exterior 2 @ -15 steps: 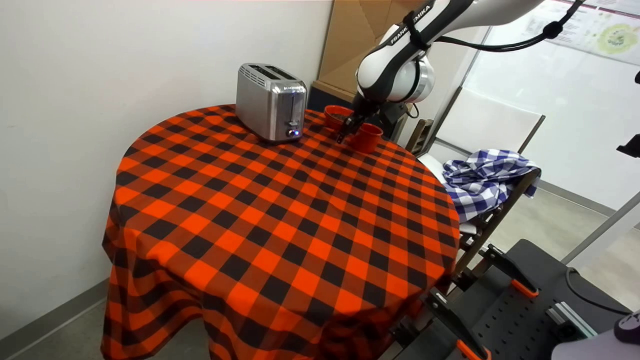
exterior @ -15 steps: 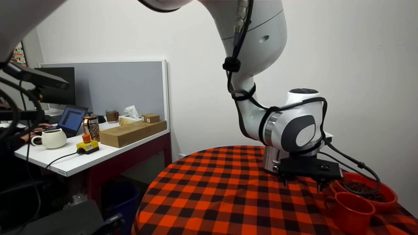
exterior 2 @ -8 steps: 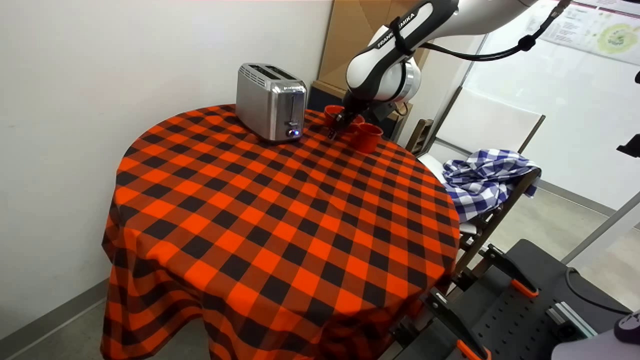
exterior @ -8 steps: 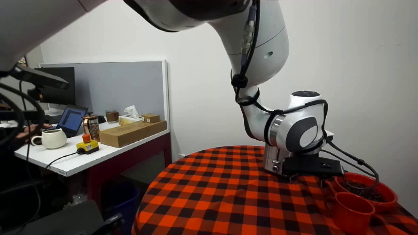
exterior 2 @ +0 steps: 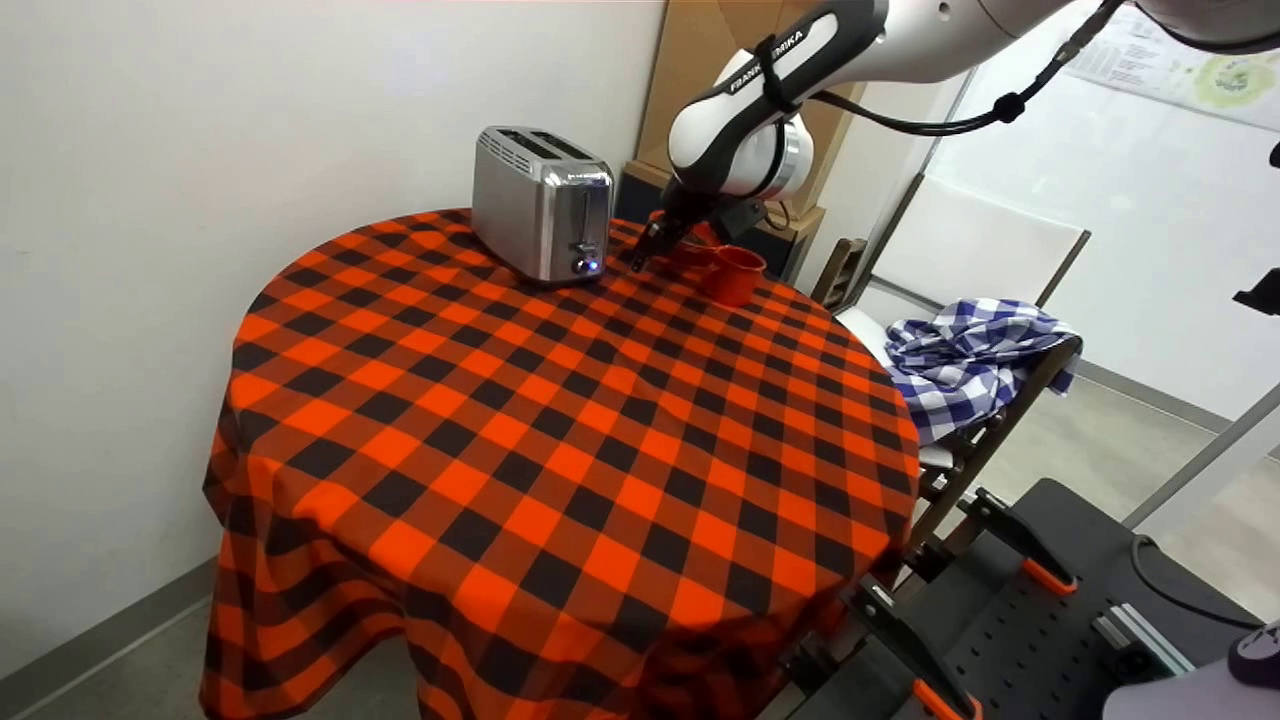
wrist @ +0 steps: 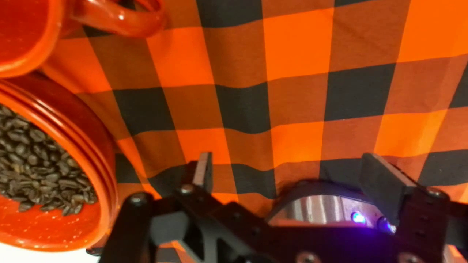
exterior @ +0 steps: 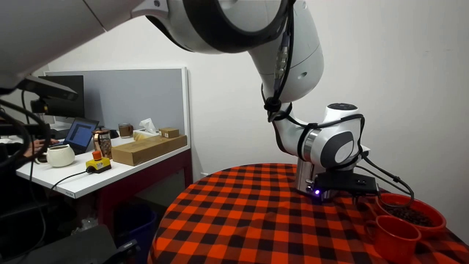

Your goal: Press the button on her toaster

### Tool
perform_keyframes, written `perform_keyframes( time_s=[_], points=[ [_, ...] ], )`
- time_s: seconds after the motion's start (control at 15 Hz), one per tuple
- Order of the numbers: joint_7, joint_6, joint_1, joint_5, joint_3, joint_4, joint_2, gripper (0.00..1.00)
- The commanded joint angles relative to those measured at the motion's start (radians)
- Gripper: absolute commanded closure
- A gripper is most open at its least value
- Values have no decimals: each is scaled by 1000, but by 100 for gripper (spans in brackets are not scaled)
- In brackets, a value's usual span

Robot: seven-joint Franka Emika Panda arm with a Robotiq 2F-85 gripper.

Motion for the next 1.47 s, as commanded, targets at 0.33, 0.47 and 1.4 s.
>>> perform_keyframes(
  time_s=[0.33, 0.47, 1.4],
  points=[
    [-11, -18, 12, 19, 21, 166, 114, 0],
    [-11, -17, 13, 22, 27, 192, 131, 0],
    [-23, -84, 12, 56, 75, 352, 237, 0]
  ],
)
